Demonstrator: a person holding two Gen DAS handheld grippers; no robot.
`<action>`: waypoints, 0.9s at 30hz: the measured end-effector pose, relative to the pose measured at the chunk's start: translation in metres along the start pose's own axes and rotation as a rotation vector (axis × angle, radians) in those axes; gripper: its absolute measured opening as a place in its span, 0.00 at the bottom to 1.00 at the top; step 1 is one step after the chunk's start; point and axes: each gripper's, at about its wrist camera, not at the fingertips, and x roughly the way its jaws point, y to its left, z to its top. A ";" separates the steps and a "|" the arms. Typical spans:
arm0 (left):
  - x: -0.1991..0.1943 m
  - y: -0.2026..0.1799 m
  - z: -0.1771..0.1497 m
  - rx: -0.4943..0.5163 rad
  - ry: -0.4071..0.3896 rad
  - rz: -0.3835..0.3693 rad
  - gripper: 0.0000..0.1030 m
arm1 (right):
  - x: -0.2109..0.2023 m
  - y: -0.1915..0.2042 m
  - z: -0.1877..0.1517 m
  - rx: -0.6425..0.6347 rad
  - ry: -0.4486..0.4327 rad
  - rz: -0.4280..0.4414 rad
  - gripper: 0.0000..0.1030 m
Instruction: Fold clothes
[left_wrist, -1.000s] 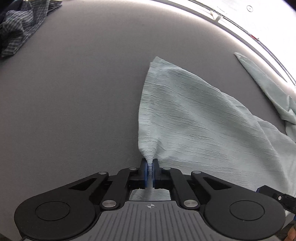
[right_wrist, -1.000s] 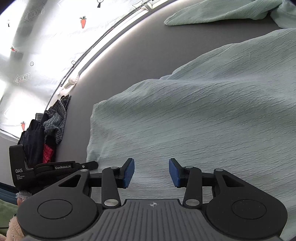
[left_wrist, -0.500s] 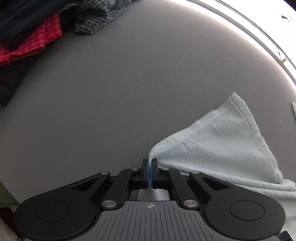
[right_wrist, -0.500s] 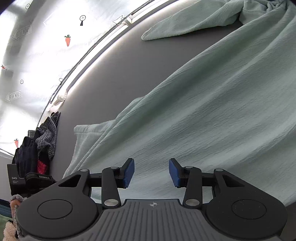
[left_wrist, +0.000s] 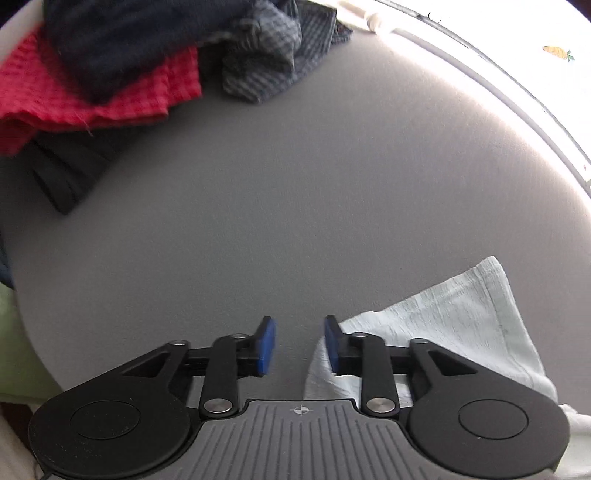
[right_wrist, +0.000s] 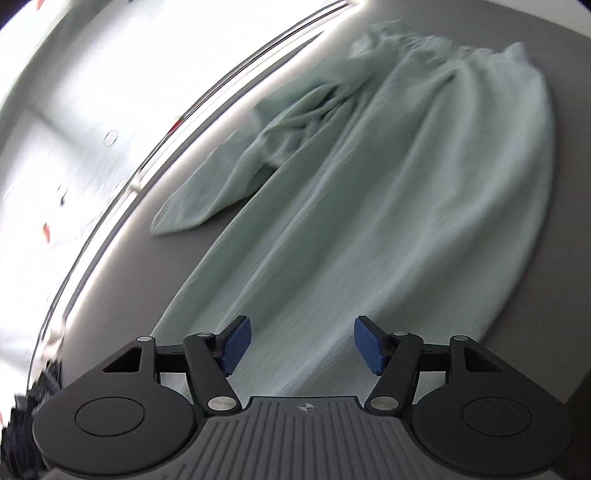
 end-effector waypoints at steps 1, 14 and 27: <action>0.000 -0.002 -0.006 -0.007 0.002 -0.007 0.49 | -0.004 -0.016 0.011 0.017 -0.025 -0.036 0.67; -0.043 -0.071 -0.140 -0.110 0.117 -0.043 0.50 | 0.019 -0.148 0.173 -0.051 -0.205 -0.347 0.72; -0.084 -0.164 -0.228 -0.066 0.106 -0.083 0.54 | 0.079 -0.163 0.250 -0.364 -0.108 -0.331 0.37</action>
